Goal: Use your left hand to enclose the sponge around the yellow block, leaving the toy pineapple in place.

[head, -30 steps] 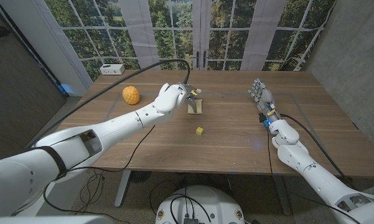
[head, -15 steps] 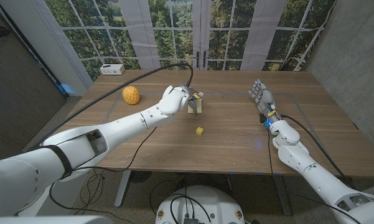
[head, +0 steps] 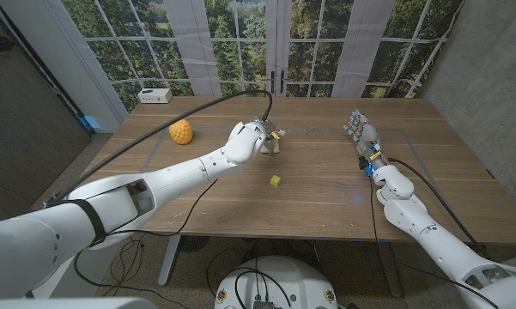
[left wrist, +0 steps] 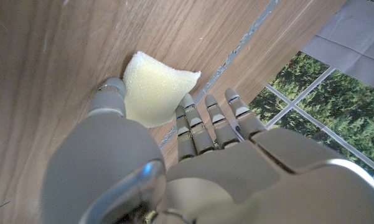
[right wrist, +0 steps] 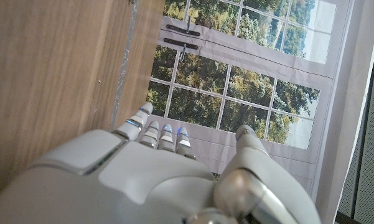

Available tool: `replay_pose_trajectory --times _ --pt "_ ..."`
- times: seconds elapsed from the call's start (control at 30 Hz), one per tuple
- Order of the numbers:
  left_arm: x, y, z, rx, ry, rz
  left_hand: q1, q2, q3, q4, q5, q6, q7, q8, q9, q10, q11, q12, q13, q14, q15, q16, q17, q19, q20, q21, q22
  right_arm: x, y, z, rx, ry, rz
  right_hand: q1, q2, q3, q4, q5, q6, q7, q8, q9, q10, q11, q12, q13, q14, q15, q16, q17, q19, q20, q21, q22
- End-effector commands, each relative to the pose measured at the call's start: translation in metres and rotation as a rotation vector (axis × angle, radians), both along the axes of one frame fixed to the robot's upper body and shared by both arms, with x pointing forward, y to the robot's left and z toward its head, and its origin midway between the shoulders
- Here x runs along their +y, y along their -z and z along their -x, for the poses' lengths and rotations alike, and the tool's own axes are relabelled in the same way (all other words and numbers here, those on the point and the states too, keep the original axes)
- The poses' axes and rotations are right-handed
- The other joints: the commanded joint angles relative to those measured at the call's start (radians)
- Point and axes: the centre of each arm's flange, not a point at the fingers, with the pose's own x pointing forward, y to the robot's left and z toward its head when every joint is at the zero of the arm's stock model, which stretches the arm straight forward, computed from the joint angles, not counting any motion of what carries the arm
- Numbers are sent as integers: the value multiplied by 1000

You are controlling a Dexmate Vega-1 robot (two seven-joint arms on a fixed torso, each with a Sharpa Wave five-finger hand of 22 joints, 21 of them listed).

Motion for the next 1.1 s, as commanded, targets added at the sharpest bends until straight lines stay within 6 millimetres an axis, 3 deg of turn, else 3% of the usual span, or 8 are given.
replay_pose_trajectory --times 0.03,0.13,0.63,1.1 --pt "1 3 -2 -74 -11 2 48 16 6 1 12 77 -8 18 6 77 -11 24 14 58 -119 10 2 40 -10 16 5 -1 -3 -2 8 13 14 -7 0 -4 0 6 9 -6 6 3 5 3 4 3 7 1 5 1 5 8 2 4" --pt "2 3 1 -121 -6 -3 77 24 9 -2 14 95 -8 18 9 105 -29 32 21 89 -127 11 2 57 -14 22 6 -1 -3 -2 11 13 15 -7 1 -3 0 6 10 -8 7 3 5 1 4 3 7 1 5 1 6 8 2 4" --pt "5 -25 27 -219 96 87 89 17 -2 4 14 96 -13 10 13 88 -22 20 29 106 -123 5 3 66 -13 25 8 4 -12 -1 3 15 34 -9 1 -3 1 6 14 -11 7 3 5 2 3 3 8 0 4 1 8 7 1 4" --pt "5 -31 53 -240 157 89 90 23 -12 15 16 128 -12 15 15 119 -23 27 34 128 -131 4 5 71 -12 27 10 8 -21 5 -7 21 44 -10 1 -3 1 5 14 -14 5 3 6 2 3 3 8 -1 3 1 8 6 1 4"
